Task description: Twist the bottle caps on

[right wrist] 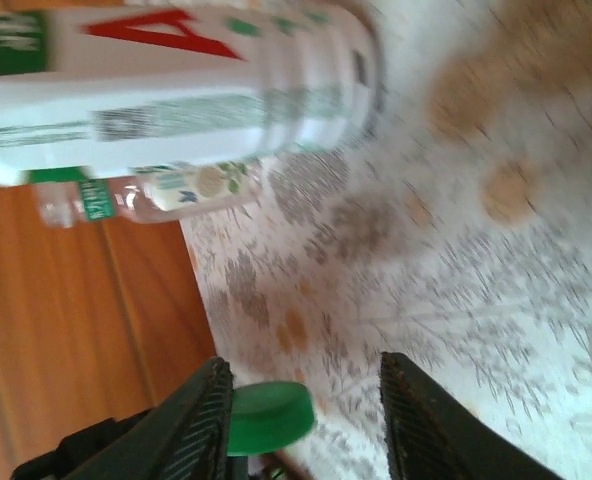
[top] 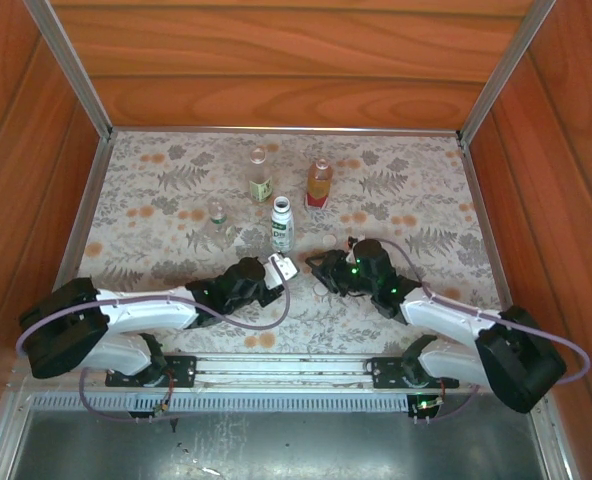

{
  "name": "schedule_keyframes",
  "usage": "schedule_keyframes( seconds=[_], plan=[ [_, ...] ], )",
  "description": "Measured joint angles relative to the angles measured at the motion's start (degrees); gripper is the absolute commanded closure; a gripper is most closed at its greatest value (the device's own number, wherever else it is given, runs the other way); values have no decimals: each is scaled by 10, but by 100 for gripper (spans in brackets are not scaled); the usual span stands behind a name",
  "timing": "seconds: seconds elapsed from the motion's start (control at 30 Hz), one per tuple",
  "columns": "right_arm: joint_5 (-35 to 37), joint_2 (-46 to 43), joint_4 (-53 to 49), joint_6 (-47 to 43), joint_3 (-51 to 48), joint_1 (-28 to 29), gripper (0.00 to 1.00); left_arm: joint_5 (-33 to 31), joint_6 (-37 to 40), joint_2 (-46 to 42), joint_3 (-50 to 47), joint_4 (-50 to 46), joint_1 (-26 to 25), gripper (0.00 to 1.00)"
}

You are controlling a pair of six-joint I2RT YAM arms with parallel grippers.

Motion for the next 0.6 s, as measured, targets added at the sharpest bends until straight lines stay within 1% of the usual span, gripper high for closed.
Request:
schedule_keyframes(
  seconds=[0.07,0.17,0.3,0.47,0.6],
  plan=[
    [-34,20,28,48,-10,-4,59,-14,18,14,11,5,-8,94],
    [-66,44,78,94,-15,-9,57,-30,38,31,23,10,-18,94],
    [-82,73,153,147,-30,-15,57,-38,47,42,31,13,-21,94],
    [-102,105,211,191,-35,-15,51,-44,48,47,31,16,-21,94],
    [-128,152,266,224,-29,-15,49,-54,51,57,34,19,-21,94]
  ],
)
